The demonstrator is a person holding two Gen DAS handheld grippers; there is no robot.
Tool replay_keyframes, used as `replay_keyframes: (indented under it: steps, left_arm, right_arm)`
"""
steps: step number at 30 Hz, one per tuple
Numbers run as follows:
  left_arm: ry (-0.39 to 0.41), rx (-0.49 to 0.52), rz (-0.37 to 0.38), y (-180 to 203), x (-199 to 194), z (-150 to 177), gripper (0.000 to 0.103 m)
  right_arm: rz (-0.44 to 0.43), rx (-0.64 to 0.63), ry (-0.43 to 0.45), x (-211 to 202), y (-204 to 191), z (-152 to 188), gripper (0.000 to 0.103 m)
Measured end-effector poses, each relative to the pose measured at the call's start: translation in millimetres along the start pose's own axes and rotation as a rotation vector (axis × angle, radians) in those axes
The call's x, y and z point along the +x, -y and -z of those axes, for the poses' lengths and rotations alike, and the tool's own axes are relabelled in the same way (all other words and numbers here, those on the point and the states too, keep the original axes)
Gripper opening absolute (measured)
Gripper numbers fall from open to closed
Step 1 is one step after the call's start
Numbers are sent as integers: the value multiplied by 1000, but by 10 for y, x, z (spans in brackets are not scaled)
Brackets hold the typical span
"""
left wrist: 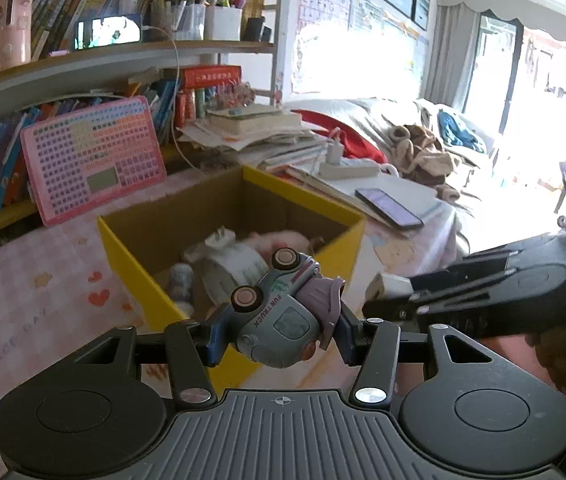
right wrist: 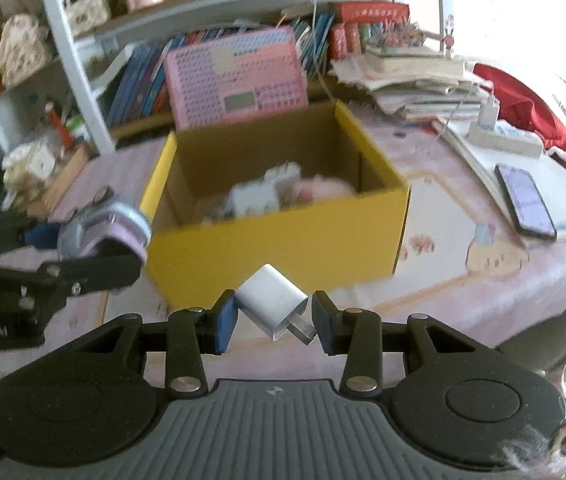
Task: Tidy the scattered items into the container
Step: 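Lift and carry the toy car and white plug over the yellow box, then open the left tool dropping the toy car while the right tool releases the plug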
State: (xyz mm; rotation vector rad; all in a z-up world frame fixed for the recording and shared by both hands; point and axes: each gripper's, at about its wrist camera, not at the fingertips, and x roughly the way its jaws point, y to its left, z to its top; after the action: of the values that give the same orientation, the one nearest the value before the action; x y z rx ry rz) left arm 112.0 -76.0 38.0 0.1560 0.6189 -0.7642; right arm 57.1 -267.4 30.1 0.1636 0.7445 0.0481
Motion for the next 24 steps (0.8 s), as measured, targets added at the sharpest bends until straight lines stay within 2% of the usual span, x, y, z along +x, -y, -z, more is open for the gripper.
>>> replay_keyframes:
  steps: [5, 10, 15, 24]
  left_arm:
    - [17, -4, -37, -67, 238, -229, 51]
    - [18, -49, -88, -172, 539, -407, 51]
    - [-30, -82, -161, -290, 925, -504, 51]
    - [-117, -136, -294, -560, 1513, -623, 51]
  right_arm:
    - [-23, -43, 75, 148, 128, -425, 38]
    - [-61, -100, 86, 481, 283, -787, 38]
    - [-104, -168, 39, 958, 336, -1068, 38]
    - [-160, -239, -97, 1860, 363, -1527, 38]
